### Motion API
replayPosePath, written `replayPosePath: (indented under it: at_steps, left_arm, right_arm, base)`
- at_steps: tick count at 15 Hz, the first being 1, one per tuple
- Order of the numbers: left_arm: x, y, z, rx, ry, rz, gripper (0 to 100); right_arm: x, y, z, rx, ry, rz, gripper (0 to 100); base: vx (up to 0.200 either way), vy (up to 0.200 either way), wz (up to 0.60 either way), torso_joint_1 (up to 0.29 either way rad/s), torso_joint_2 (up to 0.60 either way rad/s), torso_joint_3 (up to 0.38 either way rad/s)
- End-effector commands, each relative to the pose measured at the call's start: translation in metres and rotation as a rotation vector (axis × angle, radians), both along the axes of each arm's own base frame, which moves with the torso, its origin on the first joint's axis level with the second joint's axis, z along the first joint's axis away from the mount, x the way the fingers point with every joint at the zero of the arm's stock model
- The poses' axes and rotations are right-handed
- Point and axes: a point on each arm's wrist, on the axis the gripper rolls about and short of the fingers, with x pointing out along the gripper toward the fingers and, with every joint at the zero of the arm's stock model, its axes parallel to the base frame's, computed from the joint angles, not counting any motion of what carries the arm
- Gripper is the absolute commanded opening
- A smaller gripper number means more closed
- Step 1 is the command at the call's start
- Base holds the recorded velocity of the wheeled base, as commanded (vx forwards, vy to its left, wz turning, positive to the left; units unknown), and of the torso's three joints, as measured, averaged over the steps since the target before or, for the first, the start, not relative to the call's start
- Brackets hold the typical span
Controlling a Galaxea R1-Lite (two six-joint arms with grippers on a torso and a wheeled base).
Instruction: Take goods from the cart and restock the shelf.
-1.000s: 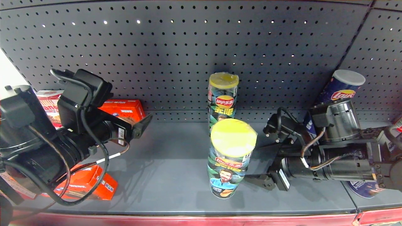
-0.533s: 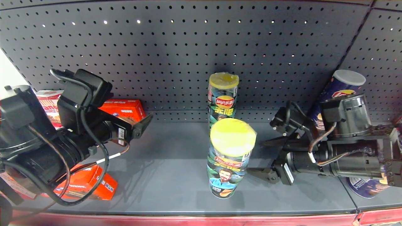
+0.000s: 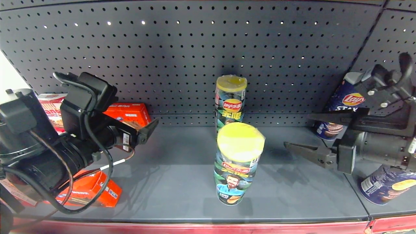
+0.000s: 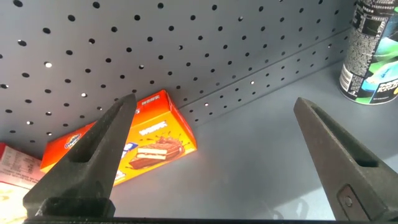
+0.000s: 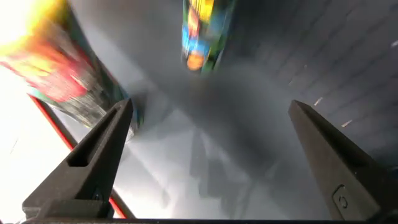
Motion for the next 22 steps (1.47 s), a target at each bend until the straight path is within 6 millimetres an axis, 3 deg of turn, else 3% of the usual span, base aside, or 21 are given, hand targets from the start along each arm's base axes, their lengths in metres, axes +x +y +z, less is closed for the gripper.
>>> replayPosePath:
  at_steps: [1,4,5,8,10,13,15,16,17,20,22]
  left_arm:
    - [0.0,0.0,-0.001,0.001,0.002,0.002,100]
    - [-0.001,0.001,-0.004,0.006,0.012,0.002,100]
    - [-0.001,0.001,-0.004,0.007,0.013,0.002,100]
    - [-0.001,0.002,-0.004,0.007,0.013,0.006,100]
    - [0.0,0.002,-0.003,0.005,0.007,0.009,100]
    - [0.0,0.003,-0.003,0.004,0.011,0.012,100]
    - [-0.001,0.003,-0.004,0.006,0.015,0.011,100]
    - [-0.001,0.003,-0.004,0.007,0.016,0.009,100]
    - [-0.001,0.003,-0.003,0.004,0.015,0.012,100]
    - [-0.002,0.003,0.0,-0.001,0.003,0.011,100]
    - [-0.002,0.003,0.001,-0.003,-0.002,0.011,100]
  right_arm:
    - [-0.039,-0.025,0.015,0.068,-0.106,0.001,100]
    - [-0.076,-0.049,0.008,0.117,-0.147,-0.015,100]
    - [-0.084,-0.056,0.011,0.146,-0.165,-0.028,100]
    - [-0.132,-0.089,0.022,0.237,-0.321,-0.1,100]
    - [-0.166,-0.106,-0.004,0.255,-0.321,-0.124,100]
    - [-0.205,-0.124,-0.07,0.286,-0.253,-0.178,100]
    - [-0.215,-0.127,-0.105,0.328,-0.183,-0.224,100]
    - [-0.216,-0.126,-0.112,0.333,-0.164,-0.241,100]
    - [-0.213,-0.123,-0.134,0.329,-0.101,-0.318,100]
    - [-0.2,-0.12,-0.171,0.259,0.0,-0.432,100]
    - [-0.196,-0.12,-0.175,0.232,0.018,-0.555,100]
  base:
    - [0.0,0.0,0.0,0.0,0.0,0.0]
    - [0.0,0.0,0.0,0.0,0.0,0.0]
    - [0.0,0.0,0.0,0.0,0.0,0.0]
    - [0.0,0.0,0.0,0.0,0.0,0.0]
    - [0.0,0.0,0.0,0.0,0.0,0.0]
    - [0.0,0.0,0.0,0.0,0.0,0.0]
    - [0.0,0.0,0.0,0.0,0.0,0.0]
    - [0.0,0.0,0.0,0.0,0.0,0.0]
    - [0.0,0.0,0.0,0.0,0.0,0.0]
    - [0.0,0.0,0.0,0.0,0.0,0.0]
    - [0.0,0.0,0.0,0.0,0.0,0.0]
